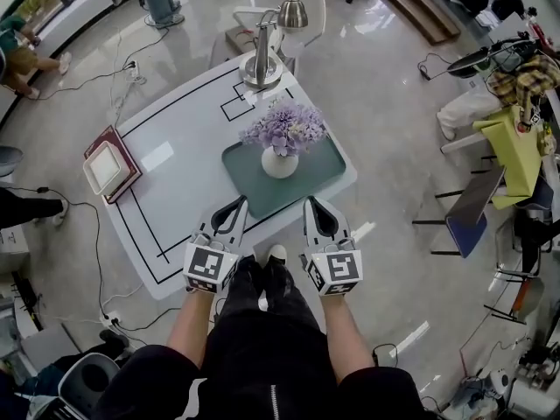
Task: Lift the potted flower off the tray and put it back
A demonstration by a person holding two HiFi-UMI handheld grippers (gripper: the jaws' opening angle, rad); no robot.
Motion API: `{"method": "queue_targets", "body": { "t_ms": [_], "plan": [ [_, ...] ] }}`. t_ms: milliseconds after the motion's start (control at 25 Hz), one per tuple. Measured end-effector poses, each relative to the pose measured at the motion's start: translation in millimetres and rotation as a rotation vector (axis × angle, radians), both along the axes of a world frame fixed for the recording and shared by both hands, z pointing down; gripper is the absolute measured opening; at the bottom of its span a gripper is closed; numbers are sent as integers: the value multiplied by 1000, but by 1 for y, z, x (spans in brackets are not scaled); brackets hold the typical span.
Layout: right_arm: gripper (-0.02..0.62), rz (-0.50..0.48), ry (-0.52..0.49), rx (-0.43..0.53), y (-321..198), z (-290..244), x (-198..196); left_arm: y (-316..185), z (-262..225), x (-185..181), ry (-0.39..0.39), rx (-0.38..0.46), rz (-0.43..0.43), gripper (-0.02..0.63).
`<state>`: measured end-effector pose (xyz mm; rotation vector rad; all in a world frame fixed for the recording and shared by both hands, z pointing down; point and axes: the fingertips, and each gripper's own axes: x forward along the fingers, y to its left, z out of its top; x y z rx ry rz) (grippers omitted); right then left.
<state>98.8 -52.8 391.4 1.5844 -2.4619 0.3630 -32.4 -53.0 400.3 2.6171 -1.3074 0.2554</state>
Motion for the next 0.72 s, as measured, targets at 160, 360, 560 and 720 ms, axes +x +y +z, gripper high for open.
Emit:
{"method": "queue_targets", "body": {
  "t_ms": [160, 360, 560, 720],
  "plan": [
    [6, -2, -4, 23, 2, -13, -7, 6, -1, -2, -1, -4, 11, 5],
    [6, -12, -2, 43, 6, -21, -21, 8, -5, -5, -7, 4, 20, 5],
    [6, -28, 0, 49, 10, -25, -29, 10, -6, -3, 6, 11, 29, 5],
    [6, -36, 7, 61, 15, -35, -30, 14, -15, -2, 2, 17, 30, 4]
  ]
}}
